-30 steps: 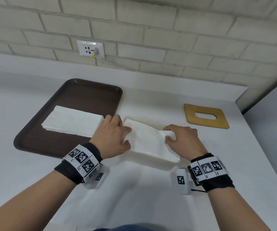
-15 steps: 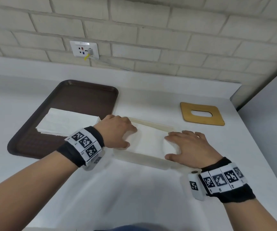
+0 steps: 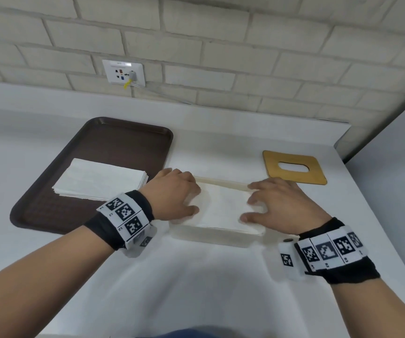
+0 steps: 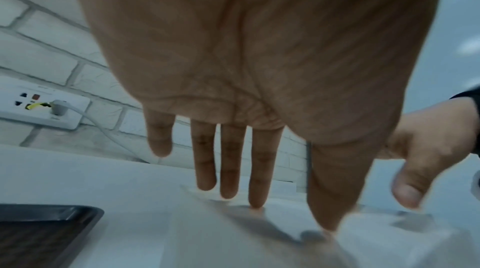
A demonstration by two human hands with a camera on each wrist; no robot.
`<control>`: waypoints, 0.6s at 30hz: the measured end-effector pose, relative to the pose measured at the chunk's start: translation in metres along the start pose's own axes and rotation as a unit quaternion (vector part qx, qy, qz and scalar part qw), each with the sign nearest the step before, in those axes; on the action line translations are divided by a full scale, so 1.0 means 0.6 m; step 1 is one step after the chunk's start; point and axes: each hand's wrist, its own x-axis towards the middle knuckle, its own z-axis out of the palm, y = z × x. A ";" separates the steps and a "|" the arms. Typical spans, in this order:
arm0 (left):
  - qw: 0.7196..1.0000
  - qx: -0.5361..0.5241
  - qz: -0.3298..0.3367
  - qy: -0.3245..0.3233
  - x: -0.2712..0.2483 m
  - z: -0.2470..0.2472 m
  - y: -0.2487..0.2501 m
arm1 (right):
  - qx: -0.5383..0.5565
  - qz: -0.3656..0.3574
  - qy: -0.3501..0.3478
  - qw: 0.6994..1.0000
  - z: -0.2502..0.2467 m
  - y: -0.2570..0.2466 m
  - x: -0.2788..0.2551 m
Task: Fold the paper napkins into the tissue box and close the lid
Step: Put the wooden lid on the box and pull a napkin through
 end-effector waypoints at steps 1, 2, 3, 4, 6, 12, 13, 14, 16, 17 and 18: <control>1.000 -0.007 0.005 0.009 0.004 -0.003 0.001 | 0.006 -0.014 0.035 0.999 -0.006 -0.009 0.003; 1.000 -0.010 0.009 0.012 0.007 -0.004 0.001 | 0.016 -0.027 0.059 0.998 -0.009 -0.019 0.008; 1.000 -0.006 0.011 0.008 0.011 -0.005 0.002 | 0.030 -0.034 0.066 0.997 -0.008 -0.028 0.013; 1.000 0.003 0.014 0.002 0.014 -0.005 0.002 | 0.045 -0.038 0.056 0.997 -0.005 -0.034 0.018; 1.000 0.015 0.021 -0.015 0.017 -0.002 0.001 | 0.058 -0.042 0.012 0.997 0.004 -0.039 0.026; 0.993 -0.019 0.118 -0.021 0.011 -0.002 0.000 | 0.027 -0.072 -0.047 0.996 0.018 -0.034 0.029; 0.992 -0.020 0.117 -0.037 0.013 -0.002 0.000 | 0.019 -0.075 -0.050 0.996 0.018 -0.034 0.029; 0.992 -0.020 0.113 -0.053 0.014 -0.002 -0.001 | 0.011 -0.079 -0.053 0.995 0.018 -0.034 0.029; 0.991 -0.020 0.114 -0.070 0.018 0.000 -0.005 | 0.001 -0.084 -0.058 0.995 0.019 -0.032 0.028; 0.990 -0.018 0.117 -0.074 0.020 0.000 -0.006 | 0.002 -0.084 -0.065 0.994 0.018 -0.031 0.026; 0.990 -0.013 0.120 -0.077 0.021 0.000 -0.006 | 0.005 -0.084 -0.072 0.994 0.018 -0.029 0.025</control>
